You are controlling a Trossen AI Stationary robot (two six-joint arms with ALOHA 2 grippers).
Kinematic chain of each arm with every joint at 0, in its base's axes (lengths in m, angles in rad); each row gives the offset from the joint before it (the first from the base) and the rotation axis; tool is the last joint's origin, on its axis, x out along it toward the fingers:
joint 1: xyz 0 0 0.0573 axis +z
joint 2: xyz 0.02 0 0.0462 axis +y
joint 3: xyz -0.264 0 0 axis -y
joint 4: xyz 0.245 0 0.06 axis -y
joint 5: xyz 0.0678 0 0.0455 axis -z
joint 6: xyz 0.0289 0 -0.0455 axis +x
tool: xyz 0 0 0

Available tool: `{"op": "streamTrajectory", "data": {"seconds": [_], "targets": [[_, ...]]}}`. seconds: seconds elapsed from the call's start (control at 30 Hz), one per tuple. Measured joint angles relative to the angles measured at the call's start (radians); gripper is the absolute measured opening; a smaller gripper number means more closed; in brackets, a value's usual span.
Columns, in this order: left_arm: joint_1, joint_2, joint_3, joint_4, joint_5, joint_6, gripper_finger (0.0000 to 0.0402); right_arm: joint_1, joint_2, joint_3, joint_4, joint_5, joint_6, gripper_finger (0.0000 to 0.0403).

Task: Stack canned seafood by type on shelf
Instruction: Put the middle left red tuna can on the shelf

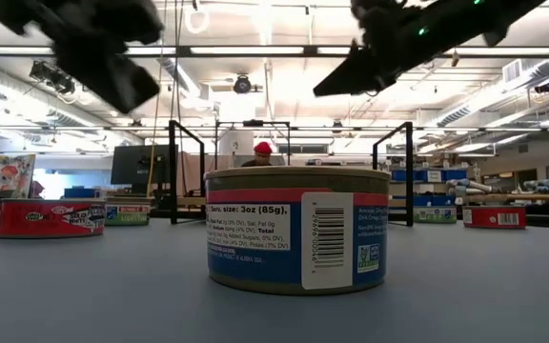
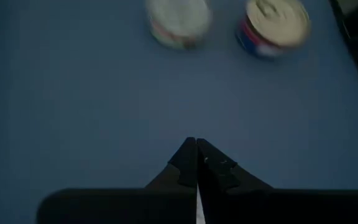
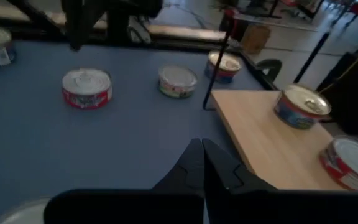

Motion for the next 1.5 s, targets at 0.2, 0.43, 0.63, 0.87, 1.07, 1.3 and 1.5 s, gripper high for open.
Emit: {"op": "streamTrajectory", "data": {"seconds": [0.2,0.43,0.63,0.87,1.07,1.3,1.5], "targets": [[-0.181,0.004,0.004,-0.099,-0.057,-0.229,0.0032,0.031,-0.064,-0.016,-0.031,0.023,0.009,0.0002],[-0.329,0.023,0.005,-0.138,-0.185,-0.435,0.0069,0.037,-0.061,-0.016,-0.036,0.053,0.002,0.0003],[-0.374,0.086,0.004,-0.133,-0.247,-0.48,0.0077,0.036,-0.06,-0.016,-0.035,0.057,-0.033,0.0004],[-0.374,0.201,0.005,-0.088,-0.263,-0.481,0.0077,0.034,-0.06,-0.016,-0.032,0.057,-0.053,0.0004],[-0.374,0.241,0.004,-0.095,-0.264,-0.487,0.0078,0.034,-0.059,-0.016,-0.032,0.057,-0.053,0.0006],[-0.372,0.259,0.004,-0.106,-0.317,-0.485,0.0078,0.034,-0.059,-0.016,-0.032,0.057,-0.053,0.0007],[-0.371,0.317,0.004,-0.105,-0.318,-0.48,0.0078,0.034,-0.059,-0.016,-0.032,0.057,-0.051,0.0007]]}}
